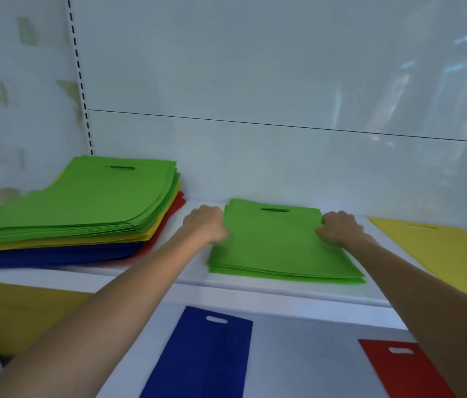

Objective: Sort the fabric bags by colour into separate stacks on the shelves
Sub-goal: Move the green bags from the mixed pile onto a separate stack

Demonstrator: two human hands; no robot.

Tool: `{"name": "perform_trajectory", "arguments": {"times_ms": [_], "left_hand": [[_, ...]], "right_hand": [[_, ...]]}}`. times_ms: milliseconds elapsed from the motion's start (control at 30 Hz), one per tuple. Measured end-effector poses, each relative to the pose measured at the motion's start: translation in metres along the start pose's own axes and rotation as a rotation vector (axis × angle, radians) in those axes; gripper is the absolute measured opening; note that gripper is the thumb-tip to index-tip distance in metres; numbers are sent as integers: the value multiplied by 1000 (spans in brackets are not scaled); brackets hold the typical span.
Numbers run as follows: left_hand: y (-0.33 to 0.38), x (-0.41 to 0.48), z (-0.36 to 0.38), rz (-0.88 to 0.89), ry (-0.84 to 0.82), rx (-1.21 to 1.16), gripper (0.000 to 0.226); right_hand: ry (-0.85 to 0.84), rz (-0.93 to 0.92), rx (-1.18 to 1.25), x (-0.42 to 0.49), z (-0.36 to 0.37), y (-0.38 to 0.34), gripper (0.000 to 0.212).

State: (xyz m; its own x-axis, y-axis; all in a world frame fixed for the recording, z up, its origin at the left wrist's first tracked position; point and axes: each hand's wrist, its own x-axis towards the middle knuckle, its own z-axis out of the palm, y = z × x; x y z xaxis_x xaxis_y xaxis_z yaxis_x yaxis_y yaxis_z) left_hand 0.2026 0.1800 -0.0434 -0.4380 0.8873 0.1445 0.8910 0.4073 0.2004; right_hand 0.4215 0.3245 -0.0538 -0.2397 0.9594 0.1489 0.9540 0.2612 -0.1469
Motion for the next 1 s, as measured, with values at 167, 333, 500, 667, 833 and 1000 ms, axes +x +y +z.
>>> {"name": "perform_trajectory", "arguments": {"times_ms": [167,333,500,667,833,1000], "left_hand": [[-26,6,-56,42,170,-140,30],[-87,6,-94,-32,253,-159,18],[-185,-1,-103,-156,257,-99,18],[-278,-10,-113,-322,224,-66,24],[-338,-8,-111,-448,96,-146,51],[-352,1,-106,-399,35,-411,26]], "right_hand": [[209,-150,112,-1,-24,-52,34],[231,-257,253,-6,-41,-130,33],[205,-333,318,-15,-44,-220,33],[114,-394,305,-21,-33,-294,30],[-118,-350,181,-29,-11,-341,39],[-128,-259,254,-24,-1,-354,42]]}}
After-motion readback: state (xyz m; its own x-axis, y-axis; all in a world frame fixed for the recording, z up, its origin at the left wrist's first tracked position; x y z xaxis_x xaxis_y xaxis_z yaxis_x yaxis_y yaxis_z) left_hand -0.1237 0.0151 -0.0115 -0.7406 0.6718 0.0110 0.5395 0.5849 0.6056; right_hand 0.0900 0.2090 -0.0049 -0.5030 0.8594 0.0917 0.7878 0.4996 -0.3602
